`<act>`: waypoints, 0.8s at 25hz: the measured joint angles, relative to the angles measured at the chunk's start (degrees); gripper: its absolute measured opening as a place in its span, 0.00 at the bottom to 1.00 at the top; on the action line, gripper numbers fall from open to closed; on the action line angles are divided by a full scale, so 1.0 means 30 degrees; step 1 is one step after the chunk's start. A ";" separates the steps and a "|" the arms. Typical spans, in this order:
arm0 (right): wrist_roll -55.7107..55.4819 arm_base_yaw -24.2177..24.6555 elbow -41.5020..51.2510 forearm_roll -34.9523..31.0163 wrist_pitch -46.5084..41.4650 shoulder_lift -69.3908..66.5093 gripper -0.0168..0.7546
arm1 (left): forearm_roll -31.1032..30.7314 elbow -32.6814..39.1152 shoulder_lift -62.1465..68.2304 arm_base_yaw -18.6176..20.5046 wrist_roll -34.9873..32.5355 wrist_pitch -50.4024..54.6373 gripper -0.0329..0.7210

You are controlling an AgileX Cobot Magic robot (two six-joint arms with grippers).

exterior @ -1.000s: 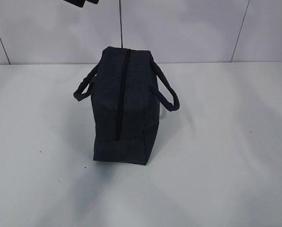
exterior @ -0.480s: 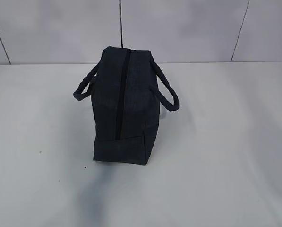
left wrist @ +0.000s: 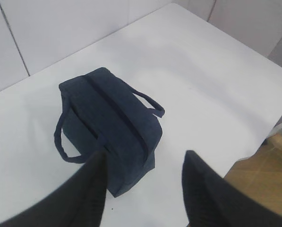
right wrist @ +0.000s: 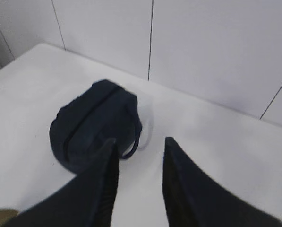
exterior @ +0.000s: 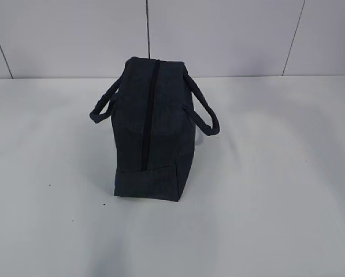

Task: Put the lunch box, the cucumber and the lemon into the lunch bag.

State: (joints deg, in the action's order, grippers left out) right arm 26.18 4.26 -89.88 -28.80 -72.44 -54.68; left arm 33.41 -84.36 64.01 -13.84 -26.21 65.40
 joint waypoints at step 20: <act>-0.2857 0.0000 1.5341 0.0235 -0.0043 1.4540 0.38 | -0.3467 1.4671 -1.6407 0.0000 0.2764 0.1102 0.50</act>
State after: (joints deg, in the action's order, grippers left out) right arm 17.61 4.26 -43.86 -28.09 -72.57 -11.06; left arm 23.01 -40.35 14.78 -13.84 -17.91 68.71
